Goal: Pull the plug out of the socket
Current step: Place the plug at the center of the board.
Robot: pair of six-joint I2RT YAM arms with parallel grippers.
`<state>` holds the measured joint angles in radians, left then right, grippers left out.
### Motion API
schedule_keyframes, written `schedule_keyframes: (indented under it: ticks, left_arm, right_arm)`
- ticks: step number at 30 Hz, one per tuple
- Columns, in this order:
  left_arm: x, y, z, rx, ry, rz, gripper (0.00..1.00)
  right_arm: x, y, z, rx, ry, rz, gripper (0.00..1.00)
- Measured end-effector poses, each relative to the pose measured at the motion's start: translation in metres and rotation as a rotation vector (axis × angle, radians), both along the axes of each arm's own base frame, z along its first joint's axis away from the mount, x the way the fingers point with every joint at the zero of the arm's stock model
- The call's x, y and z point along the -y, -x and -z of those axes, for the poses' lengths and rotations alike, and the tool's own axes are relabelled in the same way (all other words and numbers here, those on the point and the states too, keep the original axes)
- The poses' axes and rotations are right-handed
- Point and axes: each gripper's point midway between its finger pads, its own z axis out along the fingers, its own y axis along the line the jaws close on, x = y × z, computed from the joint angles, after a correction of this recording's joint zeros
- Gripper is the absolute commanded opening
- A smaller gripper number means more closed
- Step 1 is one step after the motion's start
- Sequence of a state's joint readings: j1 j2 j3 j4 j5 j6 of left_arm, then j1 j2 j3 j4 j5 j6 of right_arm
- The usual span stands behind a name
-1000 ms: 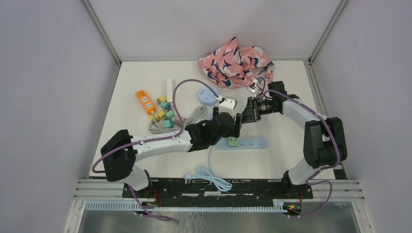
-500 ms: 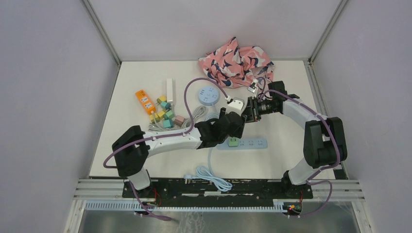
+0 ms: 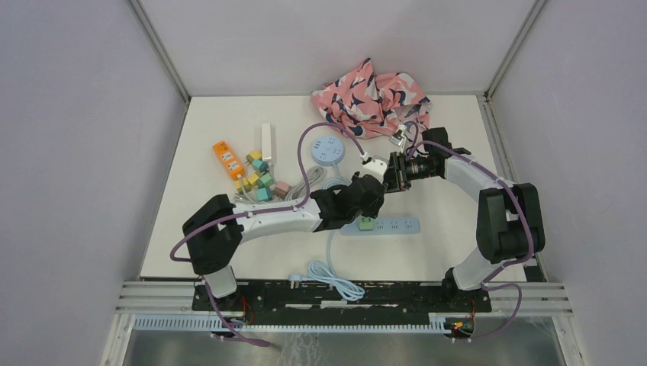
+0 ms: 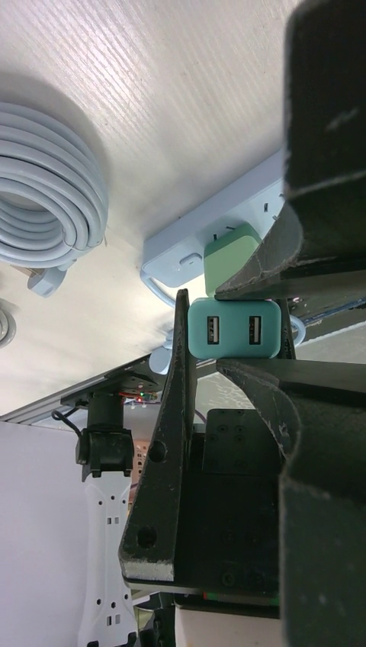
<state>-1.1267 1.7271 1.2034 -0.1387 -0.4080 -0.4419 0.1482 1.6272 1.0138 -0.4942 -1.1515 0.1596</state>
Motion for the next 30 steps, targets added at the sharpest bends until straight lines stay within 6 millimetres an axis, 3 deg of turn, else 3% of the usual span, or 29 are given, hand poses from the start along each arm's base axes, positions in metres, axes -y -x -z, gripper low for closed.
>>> schedule_keyframes:
  ticks: [4,9,14,20,30]
  left_arm:
    - [-0.003,0.000,0.002,0.012,0.000,0.005,0.03]
    - [-0.027,-0.003,0.010,0.032,-0.046,-0.021,0.03]
    - [-0.052,-0.019,0.005,0.092,-0.091,-0.120,0.03]
    - [-0.104,-0.039,0.002,0.166,-0.208,-0.311,0.03]
    - [-0.203,-0.077,0.024,0.064,-0.212,-0.621,0.03]
  right_arm:
    - [0.000,0.001,0.000,0.000,0.003,-0.003,0.54]
    - [0.001,0.001,0.000,0.020,0.005,-0.012,0.57]
    - [0.001,0.001,0.000,0.036,0.005,-0.016,0.57]
    - [0.001,0.001,0.000,0.042,0.007,-0.018,0.56]
    - [0.001,0.000,0.000,0.043,0.009,-0.017,0.56]
